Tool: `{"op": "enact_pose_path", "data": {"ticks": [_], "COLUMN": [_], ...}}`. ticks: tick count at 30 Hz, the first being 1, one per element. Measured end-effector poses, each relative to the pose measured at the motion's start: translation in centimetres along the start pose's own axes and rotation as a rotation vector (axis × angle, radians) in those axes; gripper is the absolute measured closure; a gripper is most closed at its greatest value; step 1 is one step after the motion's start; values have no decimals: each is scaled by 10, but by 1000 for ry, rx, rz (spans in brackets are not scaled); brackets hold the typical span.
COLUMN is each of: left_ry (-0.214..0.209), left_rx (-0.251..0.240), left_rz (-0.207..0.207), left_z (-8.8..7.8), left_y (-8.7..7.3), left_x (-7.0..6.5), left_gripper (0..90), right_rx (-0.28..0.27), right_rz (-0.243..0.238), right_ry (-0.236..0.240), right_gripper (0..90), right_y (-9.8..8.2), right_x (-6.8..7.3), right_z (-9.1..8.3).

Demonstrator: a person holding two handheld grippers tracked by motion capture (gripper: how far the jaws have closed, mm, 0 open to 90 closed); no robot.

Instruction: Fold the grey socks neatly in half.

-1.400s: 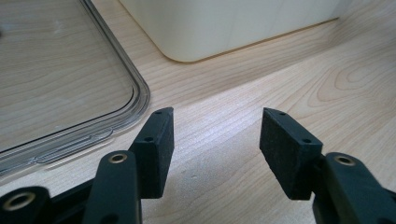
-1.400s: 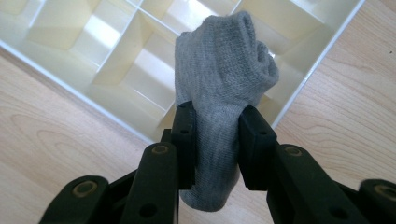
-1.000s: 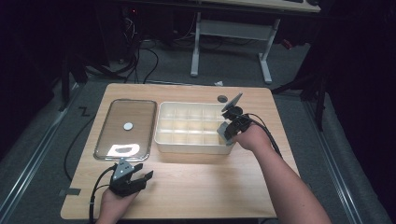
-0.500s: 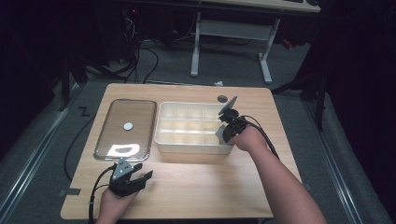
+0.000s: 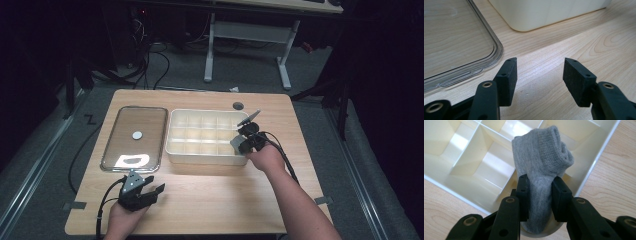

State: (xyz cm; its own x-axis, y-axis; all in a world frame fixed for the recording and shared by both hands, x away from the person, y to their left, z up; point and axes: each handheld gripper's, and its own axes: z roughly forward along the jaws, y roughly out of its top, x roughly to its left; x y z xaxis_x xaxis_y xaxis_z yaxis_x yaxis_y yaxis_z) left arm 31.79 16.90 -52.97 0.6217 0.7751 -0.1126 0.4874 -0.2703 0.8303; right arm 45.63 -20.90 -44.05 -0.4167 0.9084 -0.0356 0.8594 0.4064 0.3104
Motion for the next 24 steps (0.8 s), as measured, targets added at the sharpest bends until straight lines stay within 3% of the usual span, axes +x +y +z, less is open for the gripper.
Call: {"op": "enact_pose_path", "data": {"ticks": [3, 6, 8, 18, 24], "left_ry": [1, 2, 5, 12, 13], "left_rx": [2, -2, -2, -7, -2], "left_rz": [-4, -2, 0, 4, 8], "left_z": [1, 0, 0, -2, -2], "left_y": [0, 0, 0, 1, 1], "left_x": [0, 0, 0, 2, 2], "left_gripper": [458, 458, 459, 459, 459], "right_rx": [-13, 11, 39, 260, 312], "right_rz": [1, 2, -2, -133, -165], "right_ry": [2, 6, 1, -69, -89], "right_gripper": [723, 723, 724, 736, 740], "right_y": [-2, 1, 5, 29, 35], "right_x": [0, -1, 0, 12, 16], "right_z": [2, 2, 2, 14, 20]}}
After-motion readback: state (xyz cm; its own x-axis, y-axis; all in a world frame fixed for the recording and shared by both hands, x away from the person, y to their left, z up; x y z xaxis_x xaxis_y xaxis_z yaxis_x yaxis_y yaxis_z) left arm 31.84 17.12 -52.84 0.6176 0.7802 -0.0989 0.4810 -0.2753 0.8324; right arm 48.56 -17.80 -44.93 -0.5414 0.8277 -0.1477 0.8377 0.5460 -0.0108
